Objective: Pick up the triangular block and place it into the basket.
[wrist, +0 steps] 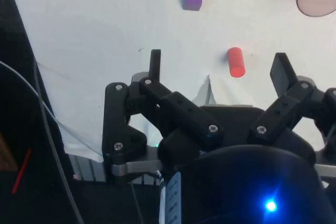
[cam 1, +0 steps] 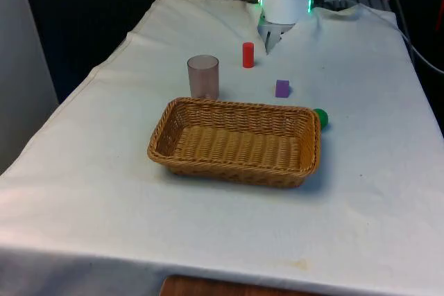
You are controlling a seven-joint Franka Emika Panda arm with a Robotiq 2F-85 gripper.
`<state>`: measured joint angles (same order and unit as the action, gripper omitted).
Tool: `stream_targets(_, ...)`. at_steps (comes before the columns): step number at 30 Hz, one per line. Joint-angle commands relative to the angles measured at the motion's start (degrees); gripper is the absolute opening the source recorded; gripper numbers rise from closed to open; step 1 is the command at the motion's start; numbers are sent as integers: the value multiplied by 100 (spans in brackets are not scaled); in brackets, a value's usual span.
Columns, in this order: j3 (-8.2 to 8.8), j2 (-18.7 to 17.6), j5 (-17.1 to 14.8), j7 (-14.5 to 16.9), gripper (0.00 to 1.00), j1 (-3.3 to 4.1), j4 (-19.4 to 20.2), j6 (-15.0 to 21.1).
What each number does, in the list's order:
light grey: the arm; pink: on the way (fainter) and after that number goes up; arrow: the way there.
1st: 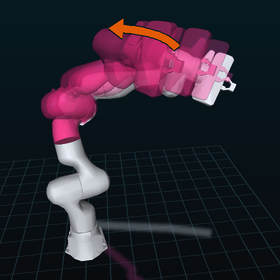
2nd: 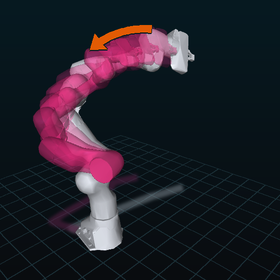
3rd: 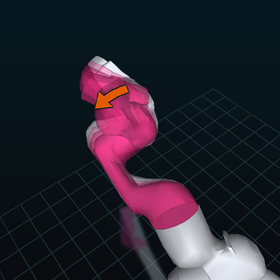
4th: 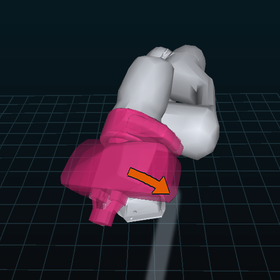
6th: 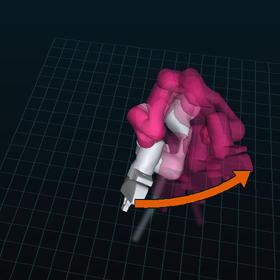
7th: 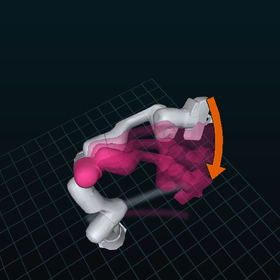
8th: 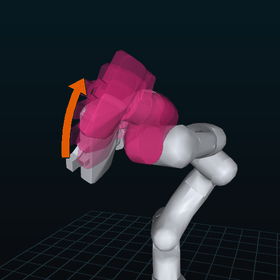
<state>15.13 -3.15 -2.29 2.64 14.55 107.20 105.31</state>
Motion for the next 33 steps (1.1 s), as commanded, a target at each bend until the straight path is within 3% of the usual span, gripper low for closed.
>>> stream_targets(1,-6,63,11,-11,100,6,109,97)
stream_targets(2,0,6,0,0,100,0,34,17)
stream_targets(10,-29,401,138,-63,100,11,710,453)
stream_targets(11,-17,298,57,-6,100,0,579,327)
stream_targets(13,-40,527,189,-80,100,6,940,602)
stream_targets(18,-57,733,275,-109,100,0,1318,854)
stream_targets(19,-46,688,206,-52,100,0,1249,756)
stream_targets(33,-69,1192,395,-138,100,-6,2492,1748)
